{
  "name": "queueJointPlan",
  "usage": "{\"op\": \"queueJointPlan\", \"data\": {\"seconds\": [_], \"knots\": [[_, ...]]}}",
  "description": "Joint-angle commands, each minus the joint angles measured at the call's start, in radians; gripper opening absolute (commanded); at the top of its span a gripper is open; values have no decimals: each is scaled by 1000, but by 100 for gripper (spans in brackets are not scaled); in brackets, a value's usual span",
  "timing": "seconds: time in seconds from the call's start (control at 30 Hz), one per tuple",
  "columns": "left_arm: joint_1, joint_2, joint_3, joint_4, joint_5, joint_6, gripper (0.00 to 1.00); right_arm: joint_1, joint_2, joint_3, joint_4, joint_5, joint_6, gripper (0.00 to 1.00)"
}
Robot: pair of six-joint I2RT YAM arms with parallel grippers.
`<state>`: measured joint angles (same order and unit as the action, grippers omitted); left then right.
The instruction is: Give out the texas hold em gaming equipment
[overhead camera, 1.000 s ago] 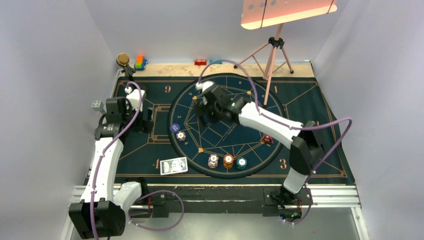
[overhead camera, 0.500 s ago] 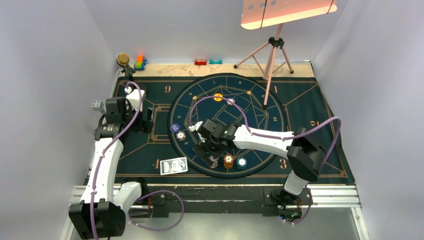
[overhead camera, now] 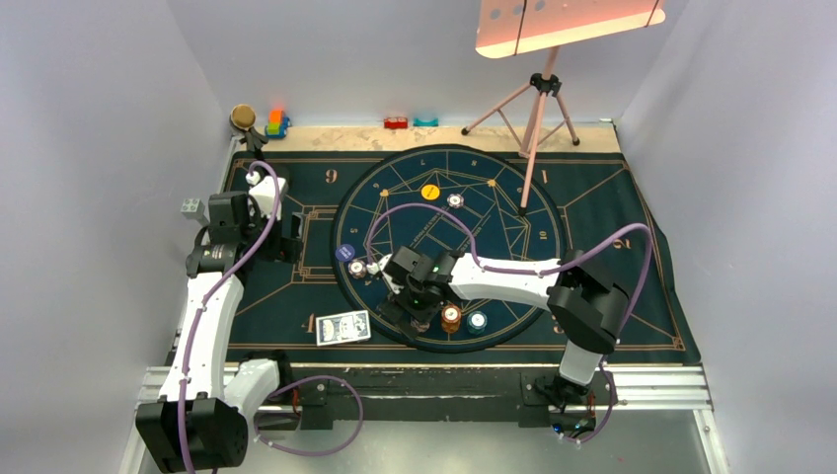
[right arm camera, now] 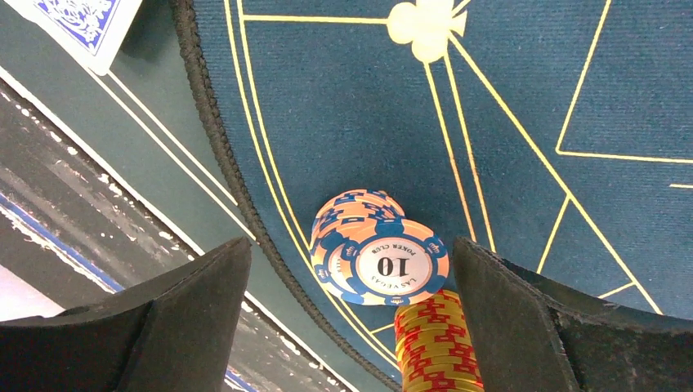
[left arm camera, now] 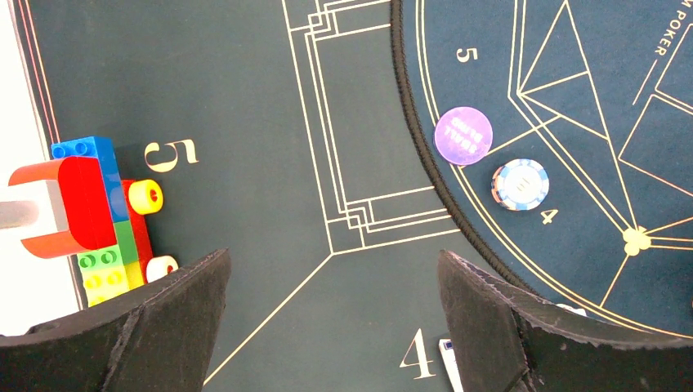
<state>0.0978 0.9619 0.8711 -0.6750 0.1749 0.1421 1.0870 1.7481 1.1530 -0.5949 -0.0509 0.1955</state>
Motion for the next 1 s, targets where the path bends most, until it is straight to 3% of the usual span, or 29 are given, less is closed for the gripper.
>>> {"op": "queueJointPlan", "data": {"seconds": [0.0, 0.27, 0.97], "knots": [[7, -15, -1, 14, 0, 7, 100, 3, 2, 5, 28, 11, -21, 94], [8, -16, -2, 16, -2, 7, 100, 3, 21, 10, 23, 35, -21, 73], [7, -22, -3, 16, -2, 7, 100, 4, -5, 50, -13, 40, -26, 61]]}}
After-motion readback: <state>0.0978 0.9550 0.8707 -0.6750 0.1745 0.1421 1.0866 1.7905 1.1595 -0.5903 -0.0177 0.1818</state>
